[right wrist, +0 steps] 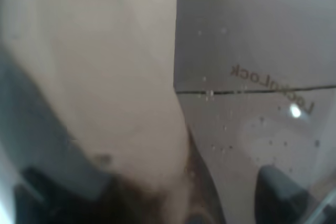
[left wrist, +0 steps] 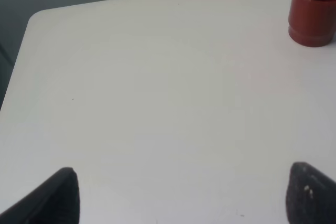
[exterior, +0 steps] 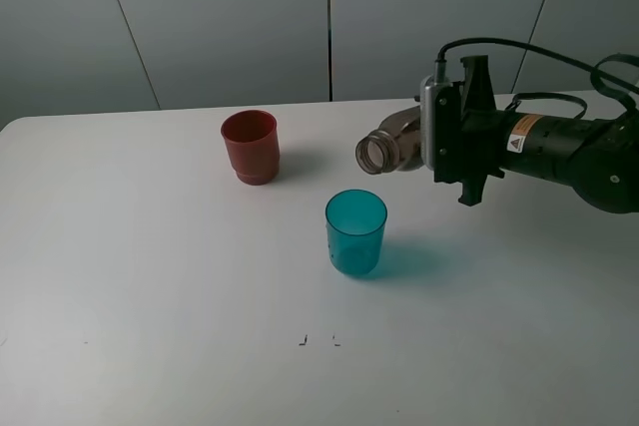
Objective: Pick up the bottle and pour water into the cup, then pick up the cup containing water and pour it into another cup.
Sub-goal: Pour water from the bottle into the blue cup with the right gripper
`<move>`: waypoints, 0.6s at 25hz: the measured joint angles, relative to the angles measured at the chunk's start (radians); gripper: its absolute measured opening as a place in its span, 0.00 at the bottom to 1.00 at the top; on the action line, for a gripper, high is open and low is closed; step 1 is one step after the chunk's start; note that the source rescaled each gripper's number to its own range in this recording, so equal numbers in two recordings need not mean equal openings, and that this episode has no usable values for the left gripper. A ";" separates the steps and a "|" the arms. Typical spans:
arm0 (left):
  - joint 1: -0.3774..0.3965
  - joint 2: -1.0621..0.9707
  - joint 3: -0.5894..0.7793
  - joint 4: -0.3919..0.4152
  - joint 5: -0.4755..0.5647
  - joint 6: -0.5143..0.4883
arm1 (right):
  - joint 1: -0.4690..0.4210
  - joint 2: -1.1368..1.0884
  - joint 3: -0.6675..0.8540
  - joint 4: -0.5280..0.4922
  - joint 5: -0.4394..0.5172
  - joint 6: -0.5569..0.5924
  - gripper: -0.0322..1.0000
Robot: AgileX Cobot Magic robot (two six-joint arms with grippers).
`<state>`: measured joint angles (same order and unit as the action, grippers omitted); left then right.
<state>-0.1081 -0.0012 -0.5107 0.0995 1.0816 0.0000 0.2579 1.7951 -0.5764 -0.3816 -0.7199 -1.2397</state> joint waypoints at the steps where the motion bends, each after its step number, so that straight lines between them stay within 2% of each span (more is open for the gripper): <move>1: 0.000 0.000 0.000 0.000 0.000 0.000 | 0.000 0.000 0.000 0.000 0.000 -0.002 0.06; 15: 0.000 0.000 0.000 0.000 0.000 0.000 | 0.000 0.000 -0.004 0.000 -0.006 -0.069 0.06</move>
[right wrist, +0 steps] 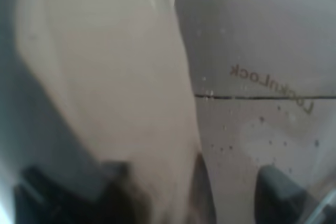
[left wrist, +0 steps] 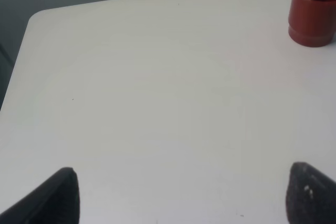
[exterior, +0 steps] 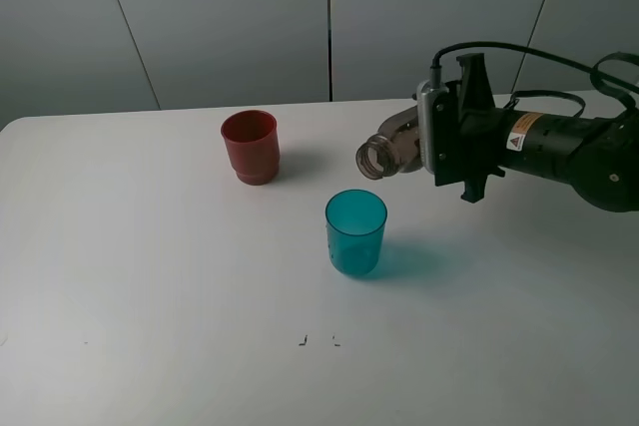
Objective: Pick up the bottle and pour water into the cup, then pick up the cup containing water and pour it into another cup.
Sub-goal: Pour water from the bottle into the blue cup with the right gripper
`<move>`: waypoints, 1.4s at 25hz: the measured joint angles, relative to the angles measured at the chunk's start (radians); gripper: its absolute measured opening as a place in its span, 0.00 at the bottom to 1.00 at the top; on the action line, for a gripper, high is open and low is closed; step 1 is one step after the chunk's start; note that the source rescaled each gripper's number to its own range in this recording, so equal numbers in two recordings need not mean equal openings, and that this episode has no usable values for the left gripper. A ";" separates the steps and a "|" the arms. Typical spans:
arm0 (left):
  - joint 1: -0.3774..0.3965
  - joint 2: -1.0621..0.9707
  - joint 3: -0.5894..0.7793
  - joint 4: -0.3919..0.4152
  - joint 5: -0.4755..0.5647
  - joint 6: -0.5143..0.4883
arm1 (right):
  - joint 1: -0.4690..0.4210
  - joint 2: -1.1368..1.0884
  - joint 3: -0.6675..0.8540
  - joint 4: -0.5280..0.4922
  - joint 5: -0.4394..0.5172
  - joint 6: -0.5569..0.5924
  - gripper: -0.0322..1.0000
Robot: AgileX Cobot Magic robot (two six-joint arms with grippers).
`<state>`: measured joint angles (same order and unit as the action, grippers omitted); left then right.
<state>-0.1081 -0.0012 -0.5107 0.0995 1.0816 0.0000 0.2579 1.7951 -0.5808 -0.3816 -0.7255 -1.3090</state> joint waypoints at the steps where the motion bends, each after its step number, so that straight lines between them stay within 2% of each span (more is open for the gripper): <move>1: 0.000 0.000 0.000 0.000 0.000 0.000 | 0.000 0.000 0.000 0.000 0.000 -0.006 0.06; 29: 0.000 0.000 0.000 0.000 0.000 0.000 | 0.000 0.000 -0.002 0.000 -0.011 -0.076 0.06; 35: 0.000 0.000 0.000 0.000 0.000 0.000 | 0.000 0.000 -0.002 0.000 -0.045 -0.098 0.06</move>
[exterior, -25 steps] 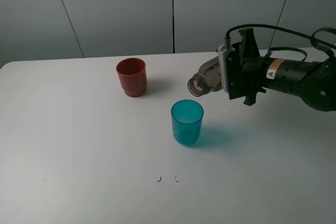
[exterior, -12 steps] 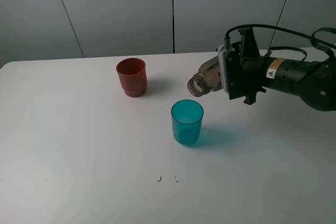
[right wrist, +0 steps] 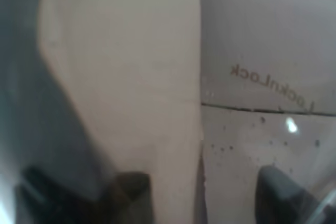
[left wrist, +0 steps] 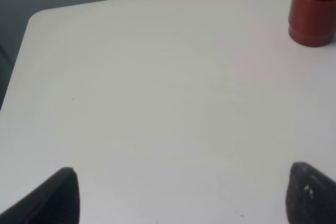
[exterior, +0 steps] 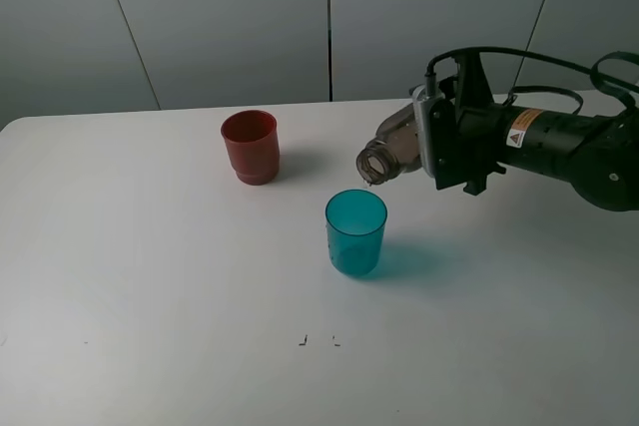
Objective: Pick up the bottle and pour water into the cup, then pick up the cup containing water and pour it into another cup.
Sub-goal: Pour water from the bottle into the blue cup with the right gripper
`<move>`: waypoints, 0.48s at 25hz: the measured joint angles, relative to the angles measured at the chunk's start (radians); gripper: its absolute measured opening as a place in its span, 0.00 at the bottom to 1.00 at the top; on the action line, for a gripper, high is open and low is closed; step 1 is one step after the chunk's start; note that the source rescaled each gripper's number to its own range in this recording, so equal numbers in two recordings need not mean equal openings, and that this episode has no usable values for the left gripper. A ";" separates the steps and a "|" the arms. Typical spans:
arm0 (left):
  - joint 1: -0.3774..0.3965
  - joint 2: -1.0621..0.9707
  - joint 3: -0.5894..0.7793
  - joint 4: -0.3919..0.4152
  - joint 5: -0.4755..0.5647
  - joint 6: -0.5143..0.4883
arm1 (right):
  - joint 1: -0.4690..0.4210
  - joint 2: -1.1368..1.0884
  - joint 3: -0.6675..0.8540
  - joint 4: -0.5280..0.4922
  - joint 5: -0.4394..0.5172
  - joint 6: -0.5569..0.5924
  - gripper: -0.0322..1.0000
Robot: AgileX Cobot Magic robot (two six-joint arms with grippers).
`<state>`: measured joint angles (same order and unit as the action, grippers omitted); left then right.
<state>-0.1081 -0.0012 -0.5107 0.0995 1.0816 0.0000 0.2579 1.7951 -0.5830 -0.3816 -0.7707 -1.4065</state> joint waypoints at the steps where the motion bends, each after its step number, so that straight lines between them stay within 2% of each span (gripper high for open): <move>1: 0.000 0.000 0.000 0.000 0.000 0.000 | 0.000 0.000 0.000 0.000 -0.004 -0.007 0.06; 12: 0.000 0.000 0.000 0.000 0.000 0.007 | 0.000 0.000 -0.009 0.000 -0.011 -0.039 0.06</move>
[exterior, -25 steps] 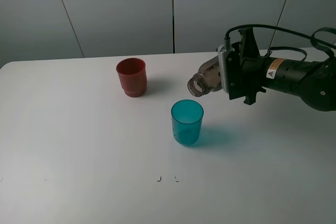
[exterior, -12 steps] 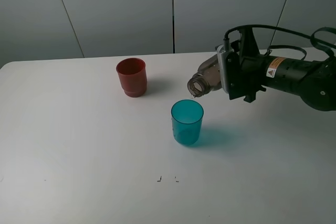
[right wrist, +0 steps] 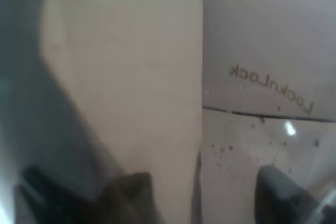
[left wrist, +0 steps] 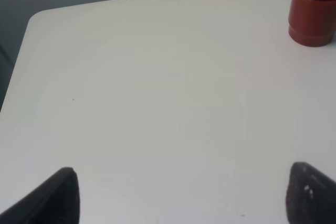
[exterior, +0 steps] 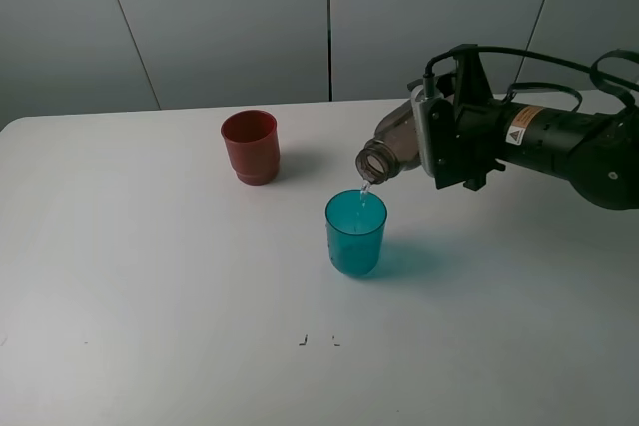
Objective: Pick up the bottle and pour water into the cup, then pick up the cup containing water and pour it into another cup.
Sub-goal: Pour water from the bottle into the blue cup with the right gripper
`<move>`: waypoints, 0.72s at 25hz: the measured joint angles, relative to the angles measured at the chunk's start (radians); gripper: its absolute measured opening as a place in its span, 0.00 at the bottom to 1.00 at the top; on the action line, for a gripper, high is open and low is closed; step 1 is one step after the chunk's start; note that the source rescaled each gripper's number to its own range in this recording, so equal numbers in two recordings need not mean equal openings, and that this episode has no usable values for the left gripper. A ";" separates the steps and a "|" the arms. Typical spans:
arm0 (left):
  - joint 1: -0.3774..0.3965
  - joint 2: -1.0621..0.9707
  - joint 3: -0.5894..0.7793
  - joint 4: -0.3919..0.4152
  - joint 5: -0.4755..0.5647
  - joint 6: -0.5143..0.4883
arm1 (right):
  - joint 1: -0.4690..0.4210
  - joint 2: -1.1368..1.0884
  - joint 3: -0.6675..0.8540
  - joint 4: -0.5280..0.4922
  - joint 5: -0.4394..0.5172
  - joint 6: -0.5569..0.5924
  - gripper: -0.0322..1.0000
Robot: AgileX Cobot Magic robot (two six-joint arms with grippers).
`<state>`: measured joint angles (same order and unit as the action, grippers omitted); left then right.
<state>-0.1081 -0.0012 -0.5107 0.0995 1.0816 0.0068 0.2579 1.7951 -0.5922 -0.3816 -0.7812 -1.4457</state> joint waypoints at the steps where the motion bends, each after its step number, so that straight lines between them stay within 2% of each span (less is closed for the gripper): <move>1: 0.000 0.000 0.000 0.000 0.000 0.000 | 0.000 0.000 -0.004 0.000 0.000 0.000 0.06; 18: 0.000 0.000 0.000 0.000 0.000 0.000 | 0.000 0.000 -0.011 0.002 -0.006 -0.058 0.06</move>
<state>-0.1081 -0.0012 -0.5107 0.0995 1.0816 0.0068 0.2579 1.7951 -0.6034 -0.3796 -0.7870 -1.5042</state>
